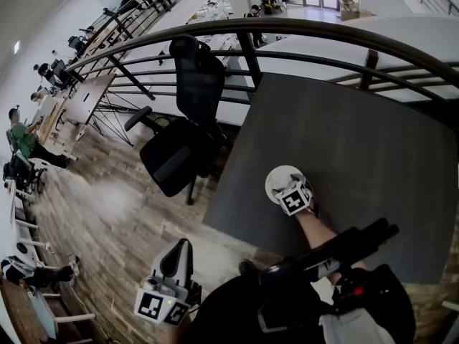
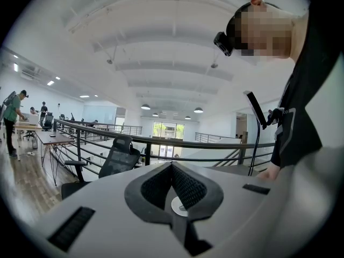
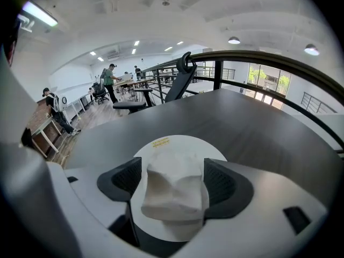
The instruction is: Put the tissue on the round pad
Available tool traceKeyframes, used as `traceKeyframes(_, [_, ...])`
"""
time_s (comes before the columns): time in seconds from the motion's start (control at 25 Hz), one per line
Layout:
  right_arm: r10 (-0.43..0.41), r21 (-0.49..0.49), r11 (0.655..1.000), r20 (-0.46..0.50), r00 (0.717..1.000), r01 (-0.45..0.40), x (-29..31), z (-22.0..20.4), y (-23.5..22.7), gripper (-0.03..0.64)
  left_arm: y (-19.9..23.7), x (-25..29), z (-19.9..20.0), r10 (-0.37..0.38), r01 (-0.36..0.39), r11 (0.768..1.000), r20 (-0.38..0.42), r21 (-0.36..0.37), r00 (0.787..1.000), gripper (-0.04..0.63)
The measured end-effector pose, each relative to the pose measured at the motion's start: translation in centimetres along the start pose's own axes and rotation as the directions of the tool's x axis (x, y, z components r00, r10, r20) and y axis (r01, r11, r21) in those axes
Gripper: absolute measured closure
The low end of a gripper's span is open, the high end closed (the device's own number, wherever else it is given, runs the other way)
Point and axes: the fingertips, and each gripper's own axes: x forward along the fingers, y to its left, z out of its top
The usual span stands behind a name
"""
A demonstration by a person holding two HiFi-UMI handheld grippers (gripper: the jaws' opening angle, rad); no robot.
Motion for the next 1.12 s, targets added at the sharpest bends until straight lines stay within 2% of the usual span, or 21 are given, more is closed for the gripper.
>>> traceKeyframes(0.12, [-0.001, -0.002, 1.000, 0.031, 1.000, 0.001, -0.5, 1.1, 0.4, 0.273, 0.4, 0.1, -0.2, -0.010, 0.011, 1.000, 0.007, -0.006, 1.000, 0.591])
traceKeyframes(0.24, [-0.025, -0.009, 1.000, 0.110, 0.994, 0.026, -1.9, 3.2, 0.4, 0.273, 0.7, 0.5, -0.3, -0.030, 0.030, 1.000, 0.010, -0.007, 1.000, 0.591])
traceKeyframes(0.36, [-0.033, -0.011, 0.999, 0.195, 0.980, 0.036, -3.8, 5.8, 0.4, 0.273, 0.7, 0.9, -0.4, -0.055, 0.055, 0.998, 0.009, 0.004, 0.998, 0.591])
traceKeyframes(0.64, [-0.019, 0.014, 1.000, 0.318, 0.948, 0.016, -8.8, 9.7, 1.9, 0.277, 0.4, 1.6, -0.5, -0.138, 0.138, 0.990, 0.021, 0.013, 0.990, 0.591])
traceKeyframes(0.76, [-0.011, 0.004, 1.000, 0.371, 0.928, 0.010, -10.9, 10.9, 2.6, 0.340, 0.1, 1.5, -0.6, -0.169, 0.169, 0.986, 0.021, 0.000, 0.985, 0.591])
traceKeyframes(0.92, [-0.062, 0.028, 0.998, 0.454, 0.889, 0.055, -14.6, 12.3, 2.9, 0.422, -0.6, 1.5, -0.1, -0.222, 0.222, 0.975, 0.038, 0.006, 0.974, 0.591])
traceKeyframes(1.12, [-0.081, 0.051, 0.997, 0.520, 0.850, 0.064, -18.1, 13.2, 4.2, 0.461, -0.7, 1.6, -0.3, -0.264, 0.263, 0.965, 0.042, 0.013, 0.964, 0.591])
